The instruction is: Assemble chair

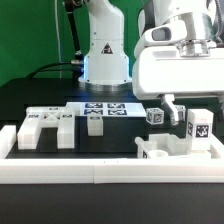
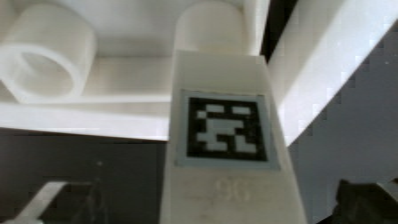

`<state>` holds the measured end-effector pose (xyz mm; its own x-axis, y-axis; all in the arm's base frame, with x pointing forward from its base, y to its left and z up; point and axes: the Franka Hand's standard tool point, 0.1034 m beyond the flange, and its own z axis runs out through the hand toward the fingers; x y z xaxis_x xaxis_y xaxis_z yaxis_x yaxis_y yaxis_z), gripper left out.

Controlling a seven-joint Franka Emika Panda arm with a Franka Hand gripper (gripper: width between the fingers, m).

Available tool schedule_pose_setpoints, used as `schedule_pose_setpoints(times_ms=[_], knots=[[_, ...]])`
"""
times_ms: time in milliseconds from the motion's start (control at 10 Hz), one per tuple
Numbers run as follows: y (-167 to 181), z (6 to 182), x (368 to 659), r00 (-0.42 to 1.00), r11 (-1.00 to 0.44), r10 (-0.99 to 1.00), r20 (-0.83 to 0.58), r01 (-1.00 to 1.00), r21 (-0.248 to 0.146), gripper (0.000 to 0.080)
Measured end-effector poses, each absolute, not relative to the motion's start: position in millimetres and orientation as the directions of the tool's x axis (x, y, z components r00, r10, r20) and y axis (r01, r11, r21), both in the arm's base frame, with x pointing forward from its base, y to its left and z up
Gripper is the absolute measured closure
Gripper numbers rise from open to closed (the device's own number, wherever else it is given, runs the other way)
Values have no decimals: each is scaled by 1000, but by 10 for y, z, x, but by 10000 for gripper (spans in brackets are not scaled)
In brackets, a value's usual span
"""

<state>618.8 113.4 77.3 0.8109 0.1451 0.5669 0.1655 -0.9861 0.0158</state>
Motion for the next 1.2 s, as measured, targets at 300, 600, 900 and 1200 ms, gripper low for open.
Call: schedule_pose_setpoints(times_ms=[300,600,900,1200], knots=[[1139,976,6206,815,-984,157,558,177,18,150],[1145,984,6202,833,-983,164,528,184,15,150],[1152,935,6167,926,-981,176,335,192,-17,150],[1136,907,6110,975,-981,180,129,187,-48,150]])
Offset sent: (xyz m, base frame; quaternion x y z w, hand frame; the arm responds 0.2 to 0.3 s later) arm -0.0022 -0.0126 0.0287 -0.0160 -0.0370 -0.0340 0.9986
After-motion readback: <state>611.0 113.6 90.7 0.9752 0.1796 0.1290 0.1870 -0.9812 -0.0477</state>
